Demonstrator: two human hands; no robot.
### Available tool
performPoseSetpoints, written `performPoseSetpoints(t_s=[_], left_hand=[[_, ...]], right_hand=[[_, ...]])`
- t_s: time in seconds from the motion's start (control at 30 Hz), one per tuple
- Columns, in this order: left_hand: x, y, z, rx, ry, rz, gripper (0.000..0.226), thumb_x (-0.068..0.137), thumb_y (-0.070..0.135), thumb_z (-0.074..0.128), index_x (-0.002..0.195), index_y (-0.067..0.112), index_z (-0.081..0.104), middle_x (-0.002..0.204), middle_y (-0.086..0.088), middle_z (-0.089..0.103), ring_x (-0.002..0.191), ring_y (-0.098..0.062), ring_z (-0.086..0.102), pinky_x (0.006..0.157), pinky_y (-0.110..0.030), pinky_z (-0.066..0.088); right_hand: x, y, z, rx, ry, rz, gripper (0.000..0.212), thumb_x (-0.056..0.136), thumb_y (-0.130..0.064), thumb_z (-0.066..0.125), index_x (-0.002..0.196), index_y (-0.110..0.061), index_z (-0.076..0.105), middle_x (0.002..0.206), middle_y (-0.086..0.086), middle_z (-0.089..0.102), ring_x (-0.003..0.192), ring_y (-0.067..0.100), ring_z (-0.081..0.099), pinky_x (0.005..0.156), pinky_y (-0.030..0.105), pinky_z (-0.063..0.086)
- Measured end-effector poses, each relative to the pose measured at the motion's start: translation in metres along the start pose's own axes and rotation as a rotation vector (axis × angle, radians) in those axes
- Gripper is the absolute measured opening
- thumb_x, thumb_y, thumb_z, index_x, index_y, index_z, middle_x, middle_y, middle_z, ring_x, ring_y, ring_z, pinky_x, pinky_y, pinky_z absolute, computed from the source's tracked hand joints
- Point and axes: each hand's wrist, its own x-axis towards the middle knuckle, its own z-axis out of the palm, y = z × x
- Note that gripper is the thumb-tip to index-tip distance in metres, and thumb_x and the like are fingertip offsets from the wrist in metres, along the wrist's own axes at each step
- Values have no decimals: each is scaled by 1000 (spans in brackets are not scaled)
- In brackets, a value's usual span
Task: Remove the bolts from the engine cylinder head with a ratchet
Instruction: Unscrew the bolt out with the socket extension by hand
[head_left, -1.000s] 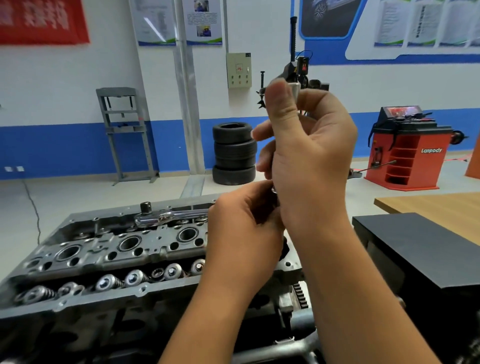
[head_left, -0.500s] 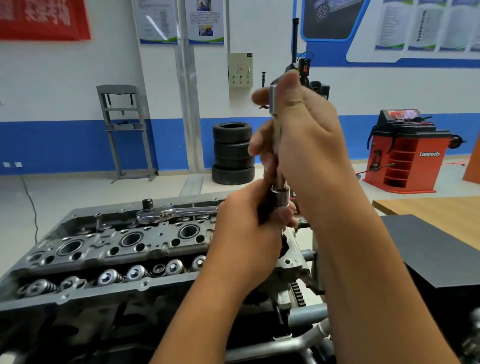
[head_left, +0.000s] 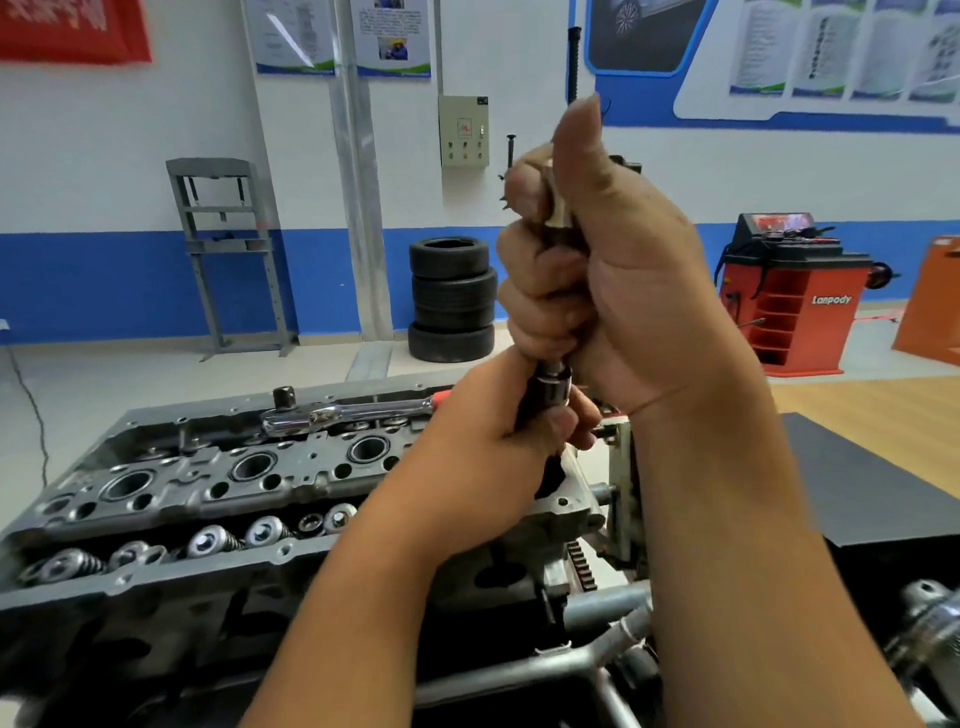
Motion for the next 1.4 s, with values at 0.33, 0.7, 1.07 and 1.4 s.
performPoseSetpoints(t_s=[0.33,0.7,1.07,1.4], left_hand=[[-2,1,11,118,170,-14,55,91,-15,56,69,32,38,54,18,44,51,2,44,49,-8,34],[6,1,-3,-62,41,-98,30,103,-5,53,110,22,66,96,6,76,86,1,72,72,-9,53],[4,-4,0,-172,52,-43,23,101,18,63,109,38,71,105,4,78,100,-27,73,92,-43,59],[4,-7,4,-135,204,17,44,90,-8,72,97,35,73,91,15,80,86,-2,76,74,-14,58]], right_hand=[[11,12,46,-368,693,-230,54,106,-56,44,61,-26,37,40,-16,40,44,9,39,55,32,31],[19,12,-2,-260,283,-84,36,102,-52,54,100,-16,55,74,13,58,54,14,48,51,35,45],[15,31,-2,-117,364,-300,22,109,-23,50,100,-4,56,67,4,55,46,16,48,42,29,42],[9,30,1,-46,462,-283,26,98,-29,71,97,-5,62,72,8,65,46,20,57,45,30,46]])
